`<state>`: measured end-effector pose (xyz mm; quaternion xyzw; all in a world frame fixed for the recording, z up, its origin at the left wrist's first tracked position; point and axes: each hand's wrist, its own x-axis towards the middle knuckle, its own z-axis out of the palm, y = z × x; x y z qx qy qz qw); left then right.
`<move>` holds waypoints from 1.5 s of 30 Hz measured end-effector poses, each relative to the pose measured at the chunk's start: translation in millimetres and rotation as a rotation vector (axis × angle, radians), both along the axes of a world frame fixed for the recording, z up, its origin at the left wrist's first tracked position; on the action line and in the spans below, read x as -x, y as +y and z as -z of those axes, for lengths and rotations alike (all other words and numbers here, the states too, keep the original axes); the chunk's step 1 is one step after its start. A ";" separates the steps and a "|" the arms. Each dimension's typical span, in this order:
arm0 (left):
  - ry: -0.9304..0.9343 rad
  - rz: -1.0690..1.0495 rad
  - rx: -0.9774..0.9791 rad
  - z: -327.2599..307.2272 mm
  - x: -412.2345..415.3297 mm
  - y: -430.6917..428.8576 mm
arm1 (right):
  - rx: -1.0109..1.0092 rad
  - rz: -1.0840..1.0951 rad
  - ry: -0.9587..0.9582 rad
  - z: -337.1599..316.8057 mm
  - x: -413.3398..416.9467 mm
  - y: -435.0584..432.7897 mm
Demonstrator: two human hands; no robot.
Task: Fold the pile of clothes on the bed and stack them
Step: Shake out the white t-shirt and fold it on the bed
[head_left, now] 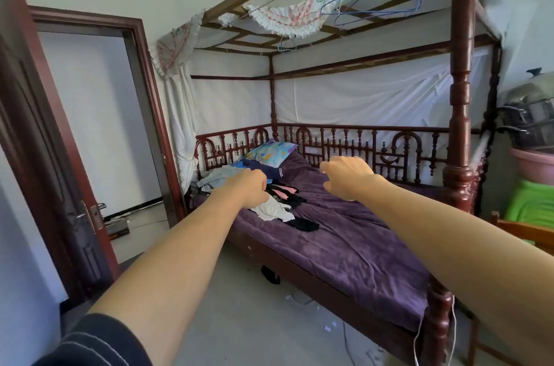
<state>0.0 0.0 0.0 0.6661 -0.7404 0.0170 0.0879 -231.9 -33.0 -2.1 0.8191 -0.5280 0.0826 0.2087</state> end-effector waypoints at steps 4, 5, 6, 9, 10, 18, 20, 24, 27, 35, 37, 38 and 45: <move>-0.042 0.006 -0.003 5.3 -16.5 -8.0 | -0.004 0.027 -0.005 10.5 -15.9 -6.1; -0.061 0.010 -0.009 7.3 -21.1 -10.8 | -0.013 0.037 -0.013 14.0 -21.3 -7.8; -0.075 0.017 -0.007 9.6 -26.2 -13.7 | -0.016 0.038 -0.022 17.9 -26.2 -10.4; -0.058 0.031 -0.015 20.2 -42.3 -26.6 | -0.028 0.038 -0.034 32.1 -40.8 -19.0; -0.044 0.032 -0.027 24.9 -46.5 -31.4 | -0.043 0.040 -0.030 38.1 -46.3 -23.4; -0.016 0.043 -0.115 70.6 -74.5 -91.5 | -0.149 0.028 -0.030 79.9 -82.1 -87.7; -0.007 0.032 -0.143 84.3 -82.7 -115.8 | -0.177 0.016 -0.030 94.7 -91.8 -114.9; -0.006 0.007 -0.170 110.4 -104.0 -177.1 | -0.223 0.011 -0.013 124.5 -113.0 -184.8; -0.008 -0.043 -0.203 125.2 -123.7 -226.8 | -0.274 -0.004 -0.020 147.0 -130.4 -243.5; 0.038 -0.129 -0.328 162.7 -183.1 -336.3 | -0.396 -0.032 0.020 188.3 -178.3 -379.8; 0.054 -0.154 -0.349 173.0 -202.4 -361.7 | -0.412 -0.042 0.032 198.0 -196.0 -410.3; 0.062 -0.162 -0.351 178.4 -212.8 -375.8 | -0.417 -0.048 0.035 202.9 -205.7 -425.8; 0.057 -0.113 -0.372 220.1 -290.1 -496.0 | -0.483 -0.031 0.059 252.1 -277.1 -542.3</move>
